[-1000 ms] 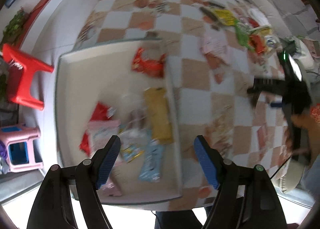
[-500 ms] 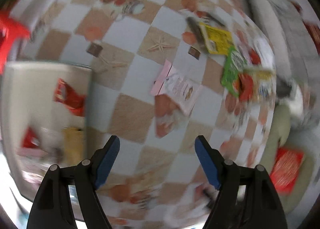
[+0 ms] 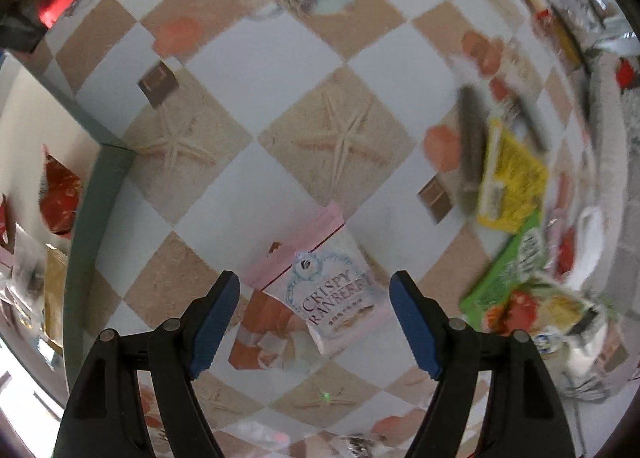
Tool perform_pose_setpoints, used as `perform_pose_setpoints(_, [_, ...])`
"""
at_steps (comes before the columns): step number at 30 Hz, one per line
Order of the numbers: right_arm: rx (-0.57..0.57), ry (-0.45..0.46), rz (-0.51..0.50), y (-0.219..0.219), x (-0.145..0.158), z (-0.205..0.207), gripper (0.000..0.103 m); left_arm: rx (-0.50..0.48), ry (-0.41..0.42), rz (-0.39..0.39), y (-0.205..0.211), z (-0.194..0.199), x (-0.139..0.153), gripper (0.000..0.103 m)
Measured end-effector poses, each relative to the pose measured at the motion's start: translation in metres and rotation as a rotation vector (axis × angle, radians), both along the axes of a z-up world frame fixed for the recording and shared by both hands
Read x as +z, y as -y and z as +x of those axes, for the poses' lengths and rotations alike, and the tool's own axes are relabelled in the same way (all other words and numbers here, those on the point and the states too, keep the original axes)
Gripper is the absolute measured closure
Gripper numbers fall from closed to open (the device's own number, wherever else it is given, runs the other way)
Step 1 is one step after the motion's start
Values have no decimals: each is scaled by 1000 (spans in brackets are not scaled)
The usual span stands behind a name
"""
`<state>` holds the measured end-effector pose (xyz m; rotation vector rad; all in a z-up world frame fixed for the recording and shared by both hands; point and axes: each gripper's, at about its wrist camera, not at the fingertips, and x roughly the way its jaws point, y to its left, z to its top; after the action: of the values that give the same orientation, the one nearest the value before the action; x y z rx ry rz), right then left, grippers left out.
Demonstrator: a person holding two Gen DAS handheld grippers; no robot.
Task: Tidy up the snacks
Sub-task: 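Grasp a second pink Crispy Cranberry packet with the left tool, then grasp the clear-wrapped brown jerky stick with the right tool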
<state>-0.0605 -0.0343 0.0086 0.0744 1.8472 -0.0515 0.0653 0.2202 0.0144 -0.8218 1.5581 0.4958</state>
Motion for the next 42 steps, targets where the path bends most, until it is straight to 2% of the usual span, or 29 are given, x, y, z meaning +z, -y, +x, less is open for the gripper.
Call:
perform_pose_setpoints(3, [-4,4,-1,-1,5,-8,0,-81,-28,35,12,0,-1,23])
perform_pose_setpoints(6, [-4,-3,0,1,6,-7,0,-257,-42,112,31,-5,4,38])
perform_pose_setpoints(7, [-5,-1,0,0,5,-7,0,-327,-23,128,38,-9,7,44])
perform_pose_setpoints(8, [-5,-2,0,0,5,-7,0,-382,-5,127,43,-14,9,45])
perform_pose_setpoints(11, [-3,-2,0,0,5,-6,0,-583,13,151,62,-50,12,46])
perform_pose_setpoints(15, [0,6,0,0,5,-7,0,-745,23,156,74,-109,16,46])
perform_pose_setpoints(17, [0,9,-1,0,5,-7,0,-792,18,163,76,-134,16,46])
perform_pose_setpoints(21, [0,16,-1,0,6,-9,0,-831,45,171,77,-164,20,44])
perform_pose_setpoints(28, [3,20,-2,0,6,-7,0,-842,52,169,81,-164,23,41])
perform_pose_setpoints(33, [4,19,-2,1,6,-8,0,-840,55,168,63,-169,19,41])
perform_pose_setpoints(39, [11,25,-1,-1,8,-10,0,-842,51,167,61,-168,17,41])
perform_pose_setpoints(42, [66,-19,14,-4,6,-7,0,-843,52,167,61,-168,17,41])
